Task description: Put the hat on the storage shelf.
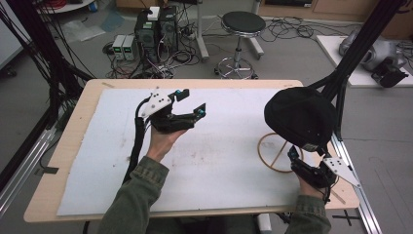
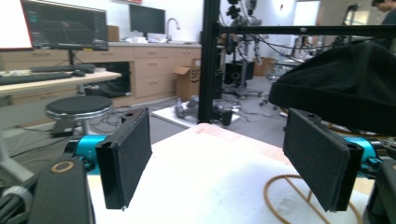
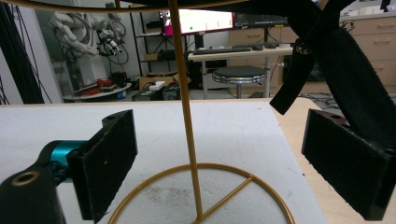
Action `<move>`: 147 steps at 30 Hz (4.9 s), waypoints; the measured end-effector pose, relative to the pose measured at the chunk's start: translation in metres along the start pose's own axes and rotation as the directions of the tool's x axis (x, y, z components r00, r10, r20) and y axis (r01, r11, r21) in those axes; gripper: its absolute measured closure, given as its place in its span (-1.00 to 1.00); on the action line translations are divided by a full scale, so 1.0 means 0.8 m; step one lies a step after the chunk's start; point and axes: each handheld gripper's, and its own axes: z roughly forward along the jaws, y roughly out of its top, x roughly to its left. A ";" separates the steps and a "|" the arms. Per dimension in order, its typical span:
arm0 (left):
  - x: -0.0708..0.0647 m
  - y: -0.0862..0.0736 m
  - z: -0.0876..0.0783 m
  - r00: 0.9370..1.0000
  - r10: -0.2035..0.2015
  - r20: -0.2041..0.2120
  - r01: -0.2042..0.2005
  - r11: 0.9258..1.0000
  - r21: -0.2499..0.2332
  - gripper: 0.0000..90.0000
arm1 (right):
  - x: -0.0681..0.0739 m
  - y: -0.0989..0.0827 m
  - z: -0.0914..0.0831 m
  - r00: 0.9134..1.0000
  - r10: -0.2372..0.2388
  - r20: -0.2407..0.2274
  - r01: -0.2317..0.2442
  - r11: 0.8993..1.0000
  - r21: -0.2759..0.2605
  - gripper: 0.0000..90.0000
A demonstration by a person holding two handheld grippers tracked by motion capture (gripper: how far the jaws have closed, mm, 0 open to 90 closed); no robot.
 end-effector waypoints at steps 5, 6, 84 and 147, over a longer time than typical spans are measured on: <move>0.008 -0.001 -0.018 0.999 0.014 -0.029 -0.014 1.000 0.009 -0.47 | 0.000 0.000 0.001 1.000 0.000 0.000 0.000 1.000 -0.001 -0.79; 0.010 -0.002 -0.021 0.999 0.016 -0.037 -0.016 1.000 0.013 -0.47 | 0.000 0.000 0.001 1.000 0.001 0.000 -0.001 1.000 -0.003 -0.79; 0.073 -0.116 -0.233 0.791 0.015 -0.612 -0.002 1.000 0.022 -0.59 | -0.001 -0.003 0.001 1.000 0.010 0.008 -0.010 1.000 0.005 -0.79; 0.074 -0.130 -0.242 0.813 -0.005 -0.582 0.031 0.999 0.036 -0.59 | -0.004 -0.004 0.003 1.000 0.031 0.000 -0.031 0.999 0.013 -0.79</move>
